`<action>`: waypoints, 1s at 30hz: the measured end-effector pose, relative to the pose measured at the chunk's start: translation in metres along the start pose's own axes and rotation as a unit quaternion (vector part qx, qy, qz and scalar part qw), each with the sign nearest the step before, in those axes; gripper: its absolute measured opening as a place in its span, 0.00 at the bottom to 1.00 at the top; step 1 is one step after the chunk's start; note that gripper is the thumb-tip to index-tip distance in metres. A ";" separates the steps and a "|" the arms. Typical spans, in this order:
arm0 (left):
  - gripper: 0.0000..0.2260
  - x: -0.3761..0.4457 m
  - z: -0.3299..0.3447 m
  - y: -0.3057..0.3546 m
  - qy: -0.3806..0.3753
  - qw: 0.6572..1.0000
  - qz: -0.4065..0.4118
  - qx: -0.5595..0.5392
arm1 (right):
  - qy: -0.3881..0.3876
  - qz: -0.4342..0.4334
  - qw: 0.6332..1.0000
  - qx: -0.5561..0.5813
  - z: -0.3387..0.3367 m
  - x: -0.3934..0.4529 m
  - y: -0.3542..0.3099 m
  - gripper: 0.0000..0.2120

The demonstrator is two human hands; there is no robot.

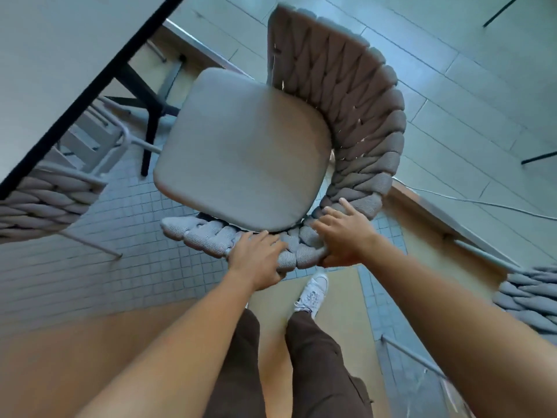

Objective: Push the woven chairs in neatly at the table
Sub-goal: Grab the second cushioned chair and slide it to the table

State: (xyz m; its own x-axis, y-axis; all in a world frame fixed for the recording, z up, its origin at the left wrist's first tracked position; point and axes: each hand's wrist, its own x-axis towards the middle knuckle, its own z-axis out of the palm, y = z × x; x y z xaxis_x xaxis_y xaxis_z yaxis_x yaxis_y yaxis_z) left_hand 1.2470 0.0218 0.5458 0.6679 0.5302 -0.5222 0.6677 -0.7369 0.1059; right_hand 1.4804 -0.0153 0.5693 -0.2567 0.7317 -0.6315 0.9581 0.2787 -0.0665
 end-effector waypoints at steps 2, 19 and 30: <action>0.26 0.002 0.003 -0.004 0.000 1.000 0.014 -0.006 | 0.004 -0.030 0.999 -0.016 -0.002 0.007 0.007 0.30; 0.22 0.012 -0.019 -0.061 0.049 0.997 0.050 0.035 | 0.047 0.007 0.999 -0.015 -0.024 0.048 -0.010 0.26; 0.21 -0.015 -0.023 -0.116 0.023 0.997 0.038 0.062 | 0.098 0.004 0.995 0.019 -0.036 0.079 -0.064 0.24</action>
State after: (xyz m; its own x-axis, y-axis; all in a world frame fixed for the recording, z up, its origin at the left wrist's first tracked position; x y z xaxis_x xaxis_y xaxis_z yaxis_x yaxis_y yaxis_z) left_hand 1.1674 0.1087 0.5602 0.7314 0.4865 -0.4778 0.5699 -0.8209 0.0364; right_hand 1.3945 0.0472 0.5518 -0.2646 0.8419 -0.4702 0.9635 0.2510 -0.0928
